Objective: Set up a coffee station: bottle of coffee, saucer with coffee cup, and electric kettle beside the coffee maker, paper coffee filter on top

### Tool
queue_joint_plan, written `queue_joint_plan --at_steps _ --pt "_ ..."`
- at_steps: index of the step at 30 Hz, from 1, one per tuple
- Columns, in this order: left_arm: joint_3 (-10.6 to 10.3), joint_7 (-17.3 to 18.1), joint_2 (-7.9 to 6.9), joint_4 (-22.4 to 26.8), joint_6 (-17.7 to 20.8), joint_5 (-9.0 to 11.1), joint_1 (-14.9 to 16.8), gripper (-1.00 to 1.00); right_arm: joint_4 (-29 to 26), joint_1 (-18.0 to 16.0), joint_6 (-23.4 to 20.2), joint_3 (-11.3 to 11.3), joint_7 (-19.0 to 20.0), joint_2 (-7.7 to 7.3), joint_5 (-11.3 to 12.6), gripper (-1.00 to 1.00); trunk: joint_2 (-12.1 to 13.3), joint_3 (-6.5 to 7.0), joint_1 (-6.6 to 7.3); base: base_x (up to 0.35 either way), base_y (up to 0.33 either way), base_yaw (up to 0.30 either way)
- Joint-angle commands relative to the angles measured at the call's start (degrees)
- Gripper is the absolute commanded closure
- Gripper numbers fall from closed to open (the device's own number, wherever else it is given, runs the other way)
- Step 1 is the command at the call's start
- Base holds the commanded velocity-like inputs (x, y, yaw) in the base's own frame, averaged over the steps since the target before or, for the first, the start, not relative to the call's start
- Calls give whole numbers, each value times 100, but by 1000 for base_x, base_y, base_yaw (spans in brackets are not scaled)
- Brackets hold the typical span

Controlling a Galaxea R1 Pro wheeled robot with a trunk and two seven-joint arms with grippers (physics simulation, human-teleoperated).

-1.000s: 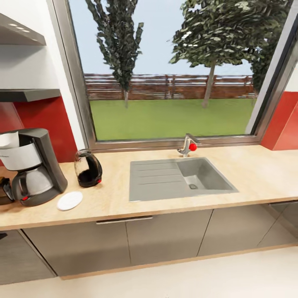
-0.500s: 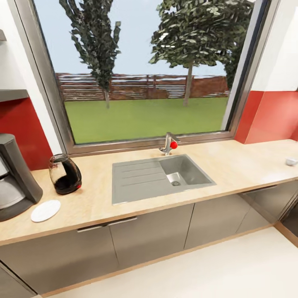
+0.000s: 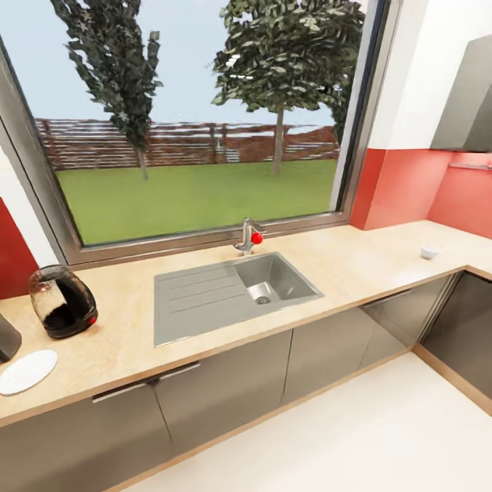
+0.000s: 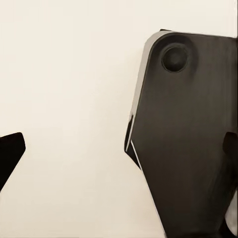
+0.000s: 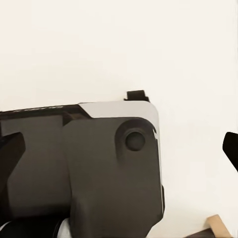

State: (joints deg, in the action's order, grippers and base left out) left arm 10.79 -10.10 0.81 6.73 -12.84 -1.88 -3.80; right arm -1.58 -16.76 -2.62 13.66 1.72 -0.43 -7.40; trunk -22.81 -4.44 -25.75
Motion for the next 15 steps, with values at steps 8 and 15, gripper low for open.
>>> queue_joint_plan --at_steps 8,15 --pt "-4 -17 -13 15 -13 -39 -6 -100 -8 -3 -28 49 21 -1 -52 -100 -11 -11 -3 0 -25 -288" --pt "-20 -20 -17 16 -16 -62 -7 -100 -8 -3 -28 49 21 5 -51 -100 -11 -11 -3 12 -191 -288"
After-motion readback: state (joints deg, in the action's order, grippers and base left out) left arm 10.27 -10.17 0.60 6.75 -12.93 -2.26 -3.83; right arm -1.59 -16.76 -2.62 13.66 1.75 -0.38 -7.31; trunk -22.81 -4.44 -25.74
